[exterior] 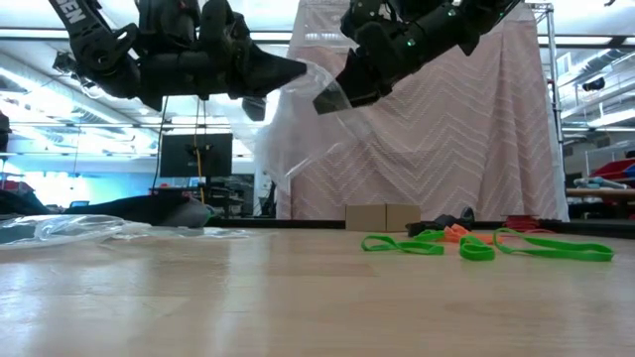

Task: Sort rubber bands
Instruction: Open the transparent zip bag

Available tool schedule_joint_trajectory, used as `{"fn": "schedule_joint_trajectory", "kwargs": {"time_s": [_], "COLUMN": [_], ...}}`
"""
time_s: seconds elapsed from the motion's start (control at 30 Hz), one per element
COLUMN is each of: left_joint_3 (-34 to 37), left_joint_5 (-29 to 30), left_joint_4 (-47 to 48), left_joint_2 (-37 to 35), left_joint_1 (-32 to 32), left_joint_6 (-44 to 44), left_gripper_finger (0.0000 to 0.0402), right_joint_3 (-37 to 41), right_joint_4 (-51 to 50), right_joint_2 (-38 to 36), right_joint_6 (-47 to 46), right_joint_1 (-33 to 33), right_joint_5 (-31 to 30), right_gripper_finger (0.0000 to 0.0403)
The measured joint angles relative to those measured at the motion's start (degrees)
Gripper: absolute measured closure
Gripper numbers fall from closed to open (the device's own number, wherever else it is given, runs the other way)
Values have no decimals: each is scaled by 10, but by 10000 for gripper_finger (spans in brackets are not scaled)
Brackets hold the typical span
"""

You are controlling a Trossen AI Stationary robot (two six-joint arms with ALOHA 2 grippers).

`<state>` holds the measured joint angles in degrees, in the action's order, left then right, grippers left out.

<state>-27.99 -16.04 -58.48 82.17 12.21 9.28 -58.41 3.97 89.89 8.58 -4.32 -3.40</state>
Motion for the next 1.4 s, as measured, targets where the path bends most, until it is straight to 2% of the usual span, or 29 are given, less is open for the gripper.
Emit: {"fn": "schedule_joint_trajectory", "kwargs": {"time_s": [0.13, 0.33, 0.63, 1.07, 1.4], "left_joint_3": [0, 0, -25, -60, -60], "left_joint_5": [10, 21, 27, 23, 30], "left_joint_4": [0, 1, 4, 21, 41], "left_joint_2": [0, 1, 54, 63, 63], "left_joint_1": [0, 0, 0, 0, -3], "left_joint_6": [0, 1, 30, 30, 28], "left_gripper_finger": [400, 400, 400, 400, 400], "right_joint_3": [0, 0, 0, 0, 0], "right_joint_4": [2, 1, -25, -61, -52], "right_joint_2": [0, 0, 0, 0, 0], "right_joint_6": [0, -1, -7, -40, -39], "right_joint_1": [0, 0, -2, -2, -2], "right_joint_5": [-1, -13, -31, -30, -29], "right_gripper_finger": [175, 163, 138, 163, 152]}}
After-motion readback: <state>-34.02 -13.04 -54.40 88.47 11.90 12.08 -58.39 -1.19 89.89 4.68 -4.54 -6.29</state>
